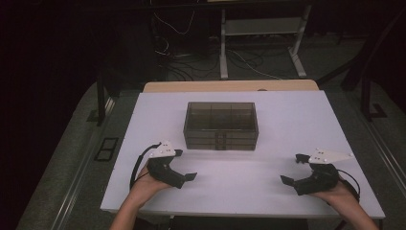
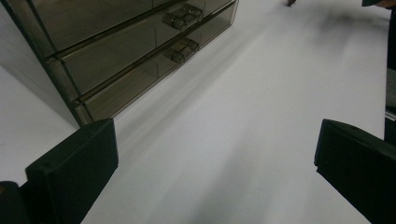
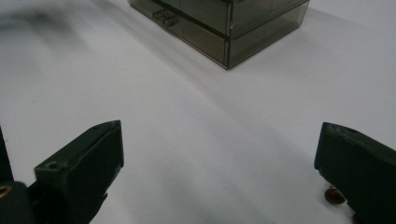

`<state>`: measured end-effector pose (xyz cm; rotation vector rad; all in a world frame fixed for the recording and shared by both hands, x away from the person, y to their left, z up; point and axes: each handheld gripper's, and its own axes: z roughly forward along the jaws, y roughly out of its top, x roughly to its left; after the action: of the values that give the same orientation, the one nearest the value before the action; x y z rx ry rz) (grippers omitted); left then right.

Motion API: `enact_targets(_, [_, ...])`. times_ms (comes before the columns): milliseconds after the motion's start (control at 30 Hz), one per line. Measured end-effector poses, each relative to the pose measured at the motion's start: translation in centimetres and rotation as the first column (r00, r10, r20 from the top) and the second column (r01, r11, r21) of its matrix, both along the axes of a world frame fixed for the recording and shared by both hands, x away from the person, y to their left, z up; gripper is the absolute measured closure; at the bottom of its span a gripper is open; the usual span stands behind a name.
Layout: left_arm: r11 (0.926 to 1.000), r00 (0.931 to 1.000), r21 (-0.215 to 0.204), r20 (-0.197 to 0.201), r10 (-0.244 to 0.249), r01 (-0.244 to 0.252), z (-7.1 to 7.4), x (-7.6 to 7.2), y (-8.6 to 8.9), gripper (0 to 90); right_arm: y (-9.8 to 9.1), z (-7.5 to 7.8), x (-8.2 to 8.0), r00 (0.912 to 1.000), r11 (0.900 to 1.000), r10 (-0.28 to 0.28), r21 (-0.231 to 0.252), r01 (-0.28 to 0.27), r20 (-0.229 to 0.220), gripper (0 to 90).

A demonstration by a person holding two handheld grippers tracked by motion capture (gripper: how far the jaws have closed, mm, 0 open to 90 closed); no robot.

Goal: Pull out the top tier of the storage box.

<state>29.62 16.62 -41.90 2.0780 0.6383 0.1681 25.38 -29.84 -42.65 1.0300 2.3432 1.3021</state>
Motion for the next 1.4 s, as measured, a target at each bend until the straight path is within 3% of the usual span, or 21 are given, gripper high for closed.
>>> enact_targets(1400, [0.9976, 0.9994, -0.064, 0.025, -0.025, 0.026, 1.0, 0.6, -3.3, 0.0, -0.2, 0.2, 0.3, 1.0000, 0.9978, -0.001, 0.067, 0.001, 0.001, 0.9])
